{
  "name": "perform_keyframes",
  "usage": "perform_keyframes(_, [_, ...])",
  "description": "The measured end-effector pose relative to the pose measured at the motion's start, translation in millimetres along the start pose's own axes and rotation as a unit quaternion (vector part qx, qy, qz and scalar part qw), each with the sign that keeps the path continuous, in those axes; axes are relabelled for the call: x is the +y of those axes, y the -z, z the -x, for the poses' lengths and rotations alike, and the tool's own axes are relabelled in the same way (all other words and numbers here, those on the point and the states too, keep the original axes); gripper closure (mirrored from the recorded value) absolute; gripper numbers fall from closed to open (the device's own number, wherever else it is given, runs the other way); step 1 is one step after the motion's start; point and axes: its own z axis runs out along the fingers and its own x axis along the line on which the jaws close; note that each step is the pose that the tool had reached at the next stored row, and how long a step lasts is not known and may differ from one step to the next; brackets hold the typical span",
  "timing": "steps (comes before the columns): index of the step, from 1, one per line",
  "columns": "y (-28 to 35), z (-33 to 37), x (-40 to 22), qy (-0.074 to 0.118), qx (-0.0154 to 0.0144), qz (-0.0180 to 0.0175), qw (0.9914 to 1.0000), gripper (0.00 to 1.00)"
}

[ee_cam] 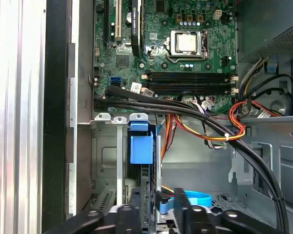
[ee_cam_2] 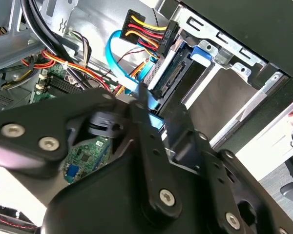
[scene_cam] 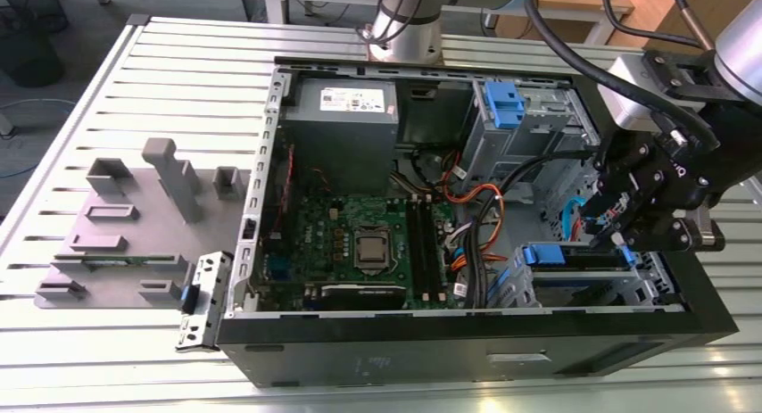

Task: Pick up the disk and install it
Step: 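Insert the first disk wire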

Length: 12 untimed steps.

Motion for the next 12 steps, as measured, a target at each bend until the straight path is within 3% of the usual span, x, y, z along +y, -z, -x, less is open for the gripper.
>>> perform_keyframes(4, [0.0, 0.0, 0.0, 0.0, 0.0, 0.0, 1.0, 0.7])
perform_keyframes(6, [0.0, 0.0, -0.1, 0.0, 0.0, 0.0, 1.0, 0.82])
perform_keyframes(12, [0.0, 0.0, -0.1, 0.0, 0.0, 0.0, 1.0, 0.84])
